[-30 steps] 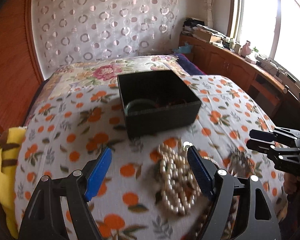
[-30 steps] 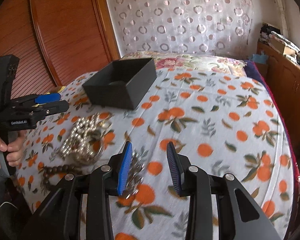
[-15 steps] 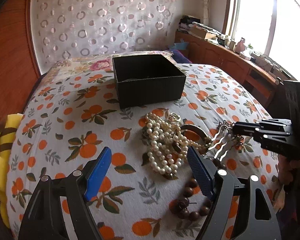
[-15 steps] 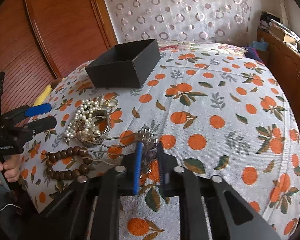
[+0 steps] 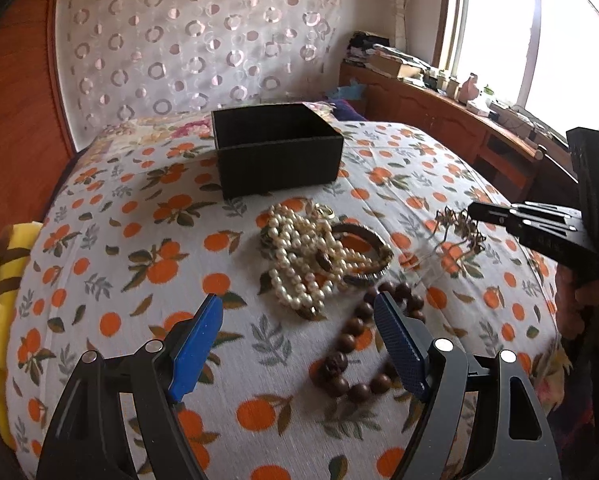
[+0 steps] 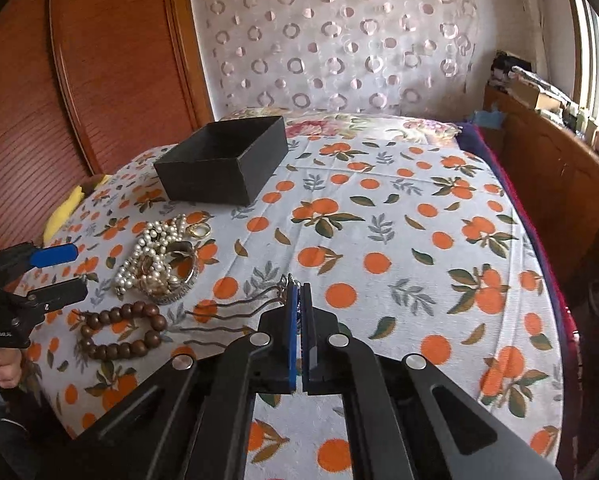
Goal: Organize jewelry
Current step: 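Grasp the wooden bead bracelet with left tool while right tool lifts the hairpins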
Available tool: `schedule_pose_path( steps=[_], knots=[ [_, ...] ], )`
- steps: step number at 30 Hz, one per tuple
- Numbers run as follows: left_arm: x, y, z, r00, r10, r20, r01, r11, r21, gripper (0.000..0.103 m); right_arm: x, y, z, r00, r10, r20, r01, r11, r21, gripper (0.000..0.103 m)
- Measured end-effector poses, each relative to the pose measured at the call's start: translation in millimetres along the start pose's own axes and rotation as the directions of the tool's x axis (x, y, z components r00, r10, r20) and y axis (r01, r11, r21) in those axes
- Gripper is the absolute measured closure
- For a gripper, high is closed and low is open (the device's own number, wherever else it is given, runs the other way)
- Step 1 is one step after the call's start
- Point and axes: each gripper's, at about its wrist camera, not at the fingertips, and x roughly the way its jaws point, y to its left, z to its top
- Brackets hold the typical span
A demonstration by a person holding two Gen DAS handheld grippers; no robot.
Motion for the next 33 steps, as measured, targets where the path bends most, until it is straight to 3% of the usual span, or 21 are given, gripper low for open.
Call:
schedule_pose_path(
  steps=[3, 8, 10, 16, 18, 20, 33],
  knots=[
    [2.5, 1.0, -5.1, 0.999, -0.03, -0.018, 0.03, 1.0, -0.003, 0.035, 0.1, -1.0, -3.1, 1.0, -0.002, -0.005, 0.002, 1.0, 0.006, 0.101],
    [15.7, -4.6, -10.4, 0.993, -0.087, -0.078, 0.089, 0.996, 0.013, 0.065, 0.5, -0.4, -4.5, 1.0, -0.006, 0.002, 0.006, 1.0, 0.007, 0.101],
    [20.1, -7.5, -11.2, 0.992, -0.09, -0.091, 0.093, 0.995, 0.022, 0.07, -0.8, -0.9, -3.8, 1.0, -0.005, 0.007, 0.005, 1.0, 0.01, 0.101],
    [26.0, -14.8, -12.8, 0.99, -0.096, -0.099, 0.101, 0.994, 0.044, 0.071, -4.4, 0.7, -1.6, 1.0, 0.005, 0.009, -0.005, 1.0, 0.002, 0.101],
    [27.1, -16.1, -12.3, 0.99, -0.096, -0.1, 0.101, 0.994, 0.048, 0.076, -5.0, 1.2, -1.5, 1.0, 0.008, 0.01, -0.008, 1.0, 0.002, 0.101],
    [27.8, -17.6, -11.9, 0.989, -0.103, -0.102, 0.109, 0.993, 0.051, 0.091, -5.6, 1.4, -1.4, 1.0, 0.011, 0.012, -0.011, 1.0, 0.002, 0.101],
    [-9.0, -17.6, 13.9, 0.995, -0.092, 0.022, 0.092, 0.995, 0.036, 0.091, -23.8, 11.0, 15.0, 0.998, -0.002, 0.064, 0.005, 0.999, -0.05, 0.103]
  ],
)
